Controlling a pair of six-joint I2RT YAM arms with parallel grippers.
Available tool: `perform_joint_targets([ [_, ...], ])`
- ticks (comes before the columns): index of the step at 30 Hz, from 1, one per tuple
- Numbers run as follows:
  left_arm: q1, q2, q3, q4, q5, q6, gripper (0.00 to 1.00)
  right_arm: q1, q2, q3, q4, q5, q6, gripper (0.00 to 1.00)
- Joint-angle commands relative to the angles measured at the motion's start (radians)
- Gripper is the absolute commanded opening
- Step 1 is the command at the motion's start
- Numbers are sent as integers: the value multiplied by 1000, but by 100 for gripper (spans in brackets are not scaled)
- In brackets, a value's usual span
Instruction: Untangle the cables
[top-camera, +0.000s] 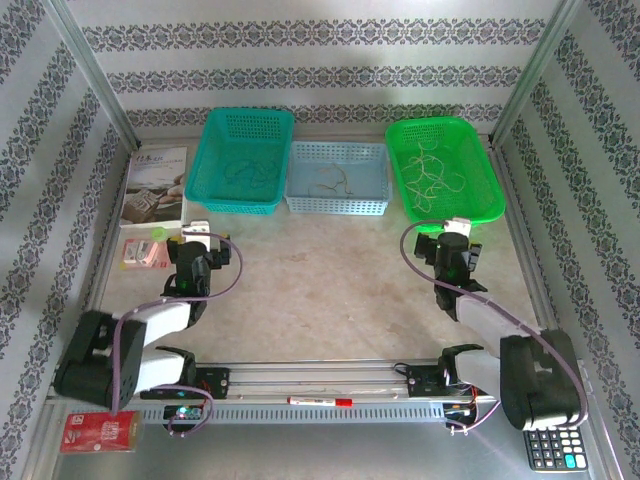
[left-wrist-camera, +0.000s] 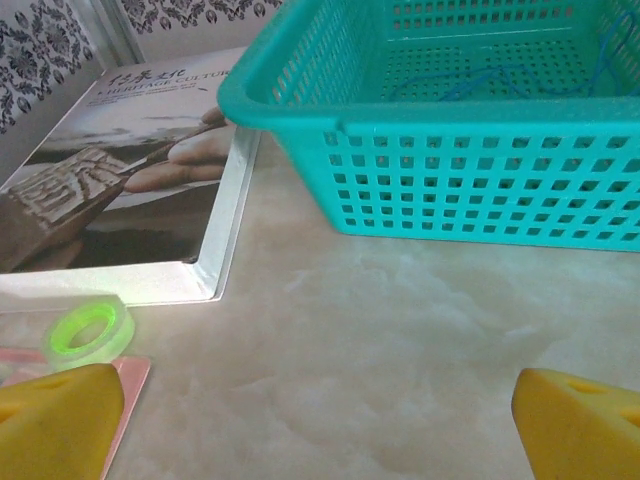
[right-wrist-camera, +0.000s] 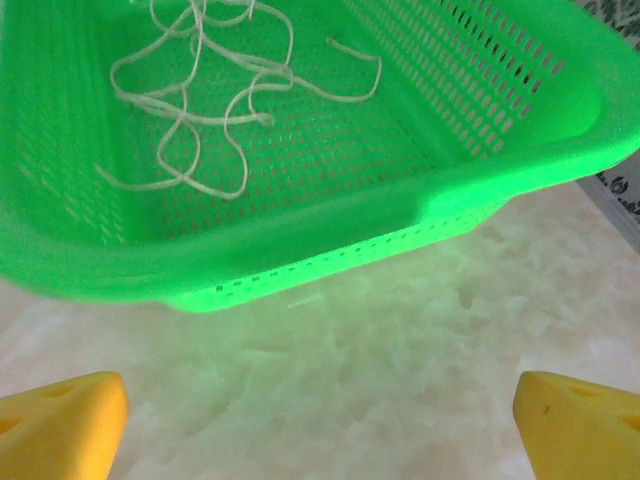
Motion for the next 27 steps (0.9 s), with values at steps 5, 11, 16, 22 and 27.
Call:
perform_joint_targets([
  [5, 48, 229, 8, 403, 128, 58, 100, -51, 103, -41, 420, -215, -84, 98],
  [11, 72, 292, 30, 393, 182, 45, 100, -87, 141, -16, 432, -342, -128, 98],
  [16, 115, 284, 109, 235, 264, 20, 100, -87, 451, -96, 947, -349, -135, 98],
  [22, 163, 284, 150, 154, 346, -15, 100, -121, 382, 61, 557, -411, -111, 98],
  [27, 165, 283, 150, 153, 347, -15, 100, -97, 377, 71, 536, -308, -118, 98],
])
